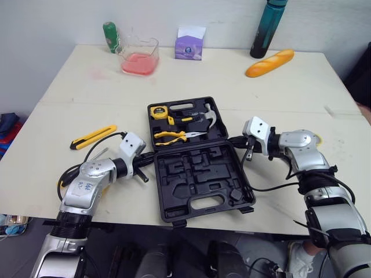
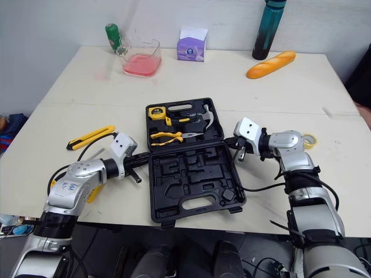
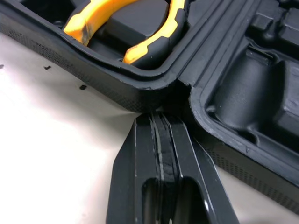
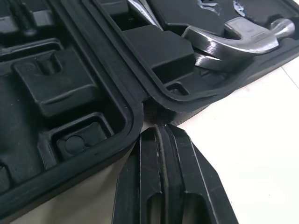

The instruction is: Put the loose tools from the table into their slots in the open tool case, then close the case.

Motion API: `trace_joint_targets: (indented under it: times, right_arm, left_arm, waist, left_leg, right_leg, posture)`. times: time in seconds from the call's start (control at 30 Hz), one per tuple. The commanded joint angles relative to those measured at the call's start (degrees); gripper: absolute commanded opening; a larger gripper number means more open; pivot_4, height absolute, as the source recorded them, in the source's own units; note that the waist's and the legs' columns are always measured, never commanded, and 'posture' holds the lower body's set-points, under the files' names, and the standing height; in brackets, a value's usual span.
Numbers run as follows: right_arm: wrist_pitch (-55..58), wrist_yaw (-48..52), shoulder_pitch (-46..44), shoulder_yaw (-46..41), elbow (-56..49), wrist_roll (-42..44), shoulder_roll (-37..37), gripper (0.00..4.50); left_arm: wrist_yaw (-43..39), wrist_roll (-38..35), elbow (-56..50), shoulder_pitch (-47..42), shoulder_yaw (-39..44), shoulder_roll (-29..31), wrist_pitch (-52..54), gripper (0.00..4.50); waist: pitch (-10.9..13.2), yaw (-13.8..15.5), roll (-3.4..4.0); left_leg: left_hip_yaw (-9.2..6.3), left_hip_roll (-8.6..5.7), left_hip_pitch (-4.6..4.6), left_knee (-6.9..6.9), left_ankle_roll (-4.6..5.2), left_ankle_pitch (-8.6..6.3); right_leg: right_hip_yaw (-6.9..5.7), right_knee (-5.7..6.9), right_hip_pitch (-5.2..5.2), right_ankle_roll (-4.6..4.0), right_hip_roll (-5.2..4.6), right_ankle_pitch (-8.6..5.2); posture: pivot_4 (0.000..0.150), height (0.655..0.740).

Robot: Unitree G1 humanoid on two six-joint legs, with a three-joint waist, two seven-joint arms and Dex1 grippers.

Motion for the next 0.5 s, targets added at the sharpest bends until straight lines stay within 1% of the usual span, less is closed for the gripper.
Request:
trace_joint_targets:
  times: [0.03,0.3,0.5]
  right_arm:
    - [1.37,3.00,2.51,0.46,-6.11,2.12,-0.18,0.03]
    - [7.84,6.30,10.49,-1.26,-18.98,5.26,-5.34,0.03]
    - [10.73,4.81,14.25,-2.66,-24.25,6.13,-7.75,0.03]
  left_arm:
    - [-1.98,0.97,0.94,-3.52,-2.95,-1.61,-2.87,0.00]
    - [-6.15,2.95,5.49,-6.98,-5.29,-2.76,-5.82,0.00]
    - [-7.68,4.63,9.03,-9.00,-6.01,-3.85,-8.32,0.00]
  waist:
    - [0.00,0.64,0.00]
    - [0.00,1.49,0.00]
    - [0.00,2.11,-0.01]
  left_leg:
    - [-0.01,-0.01,-0.01,0.01,0.00,0.00]
    - [-0.02,-0.05,-0.07,0.01,0.02,-0.01]
    - [-0.01,-0.05,-0.08,0.02,0.02,-0.01]
  right_leg:
    - [0.00,0.00,0.01,0.00,0.01,0.00]
    - [0.01,-0.07,0.00,0.01,0.01,0.00]
    - [0.00,-0.09,0.00,0.03,0.02,0.01]
  posture:
    - [0.150,0.7400]
    - [0.150,0.7400]
    - [0.150,0.7400]
